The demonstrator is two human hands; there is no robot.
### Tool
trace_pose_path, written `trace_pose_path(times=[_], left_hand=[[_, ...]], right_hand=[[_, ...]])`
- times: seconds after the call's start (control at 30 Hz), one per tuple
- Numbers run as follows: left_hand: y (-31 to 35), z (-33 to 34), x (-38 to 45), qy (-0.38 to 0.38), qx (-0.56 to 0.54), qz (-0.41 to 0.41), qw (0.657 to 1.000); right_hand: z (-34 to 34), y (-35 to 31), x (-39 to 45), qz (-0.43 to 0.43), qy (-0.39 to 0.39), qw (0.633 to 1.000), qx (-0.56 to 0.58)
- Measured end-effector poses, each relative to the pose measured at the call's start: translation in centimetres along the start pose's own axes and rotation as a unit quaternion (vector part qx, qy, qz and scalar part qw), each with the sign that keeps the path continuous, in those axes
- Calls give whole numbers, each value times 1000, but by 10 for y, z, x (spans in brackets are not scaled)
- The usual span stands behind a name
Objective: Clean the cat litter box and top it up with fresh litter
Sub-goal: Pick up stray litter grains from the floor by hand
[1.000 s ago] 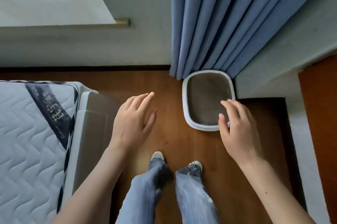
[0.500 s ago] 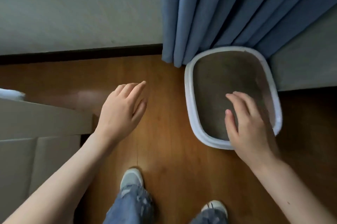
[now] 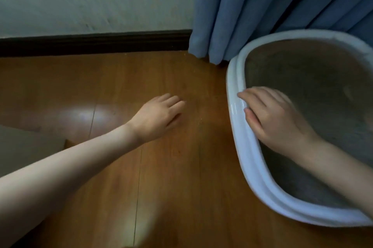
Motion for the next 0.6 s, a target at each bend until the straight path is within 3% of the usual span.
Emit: trace_pose_path(times=[0.27,0.33,0.4,0.5,0.53,0.6], left_hand=[[-14,22,63,-53,-48,67,995],[-6,33,65,-77,-69,70,992],[-1,43,61,-103,-78,73,989],[-4,54,53,-100,-92,69,988],[-7,58,52,-95,-90,68,989],[-13,64,51,-91,-79,70,990]], right_hand=[[4,-4,42,-68,8,995,-71],[5,-16,37,-68,-4,998,-2],[9,-29,32,-25,-15,990,138],[35,-53,21,101,-5,918,383],[49,-62,16,151,12,874,461],[80,-81,5,252,50,747,614]])
Point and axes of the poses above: each hand's wrist, its own x-axis towards the middle knuckle, its own z-axis out of the palm, y = z × x, the point moved 3 cm from there along x, towards the middle knuckle, and after that the axes turned 6 degrees about -y, right-handed, at the moved point
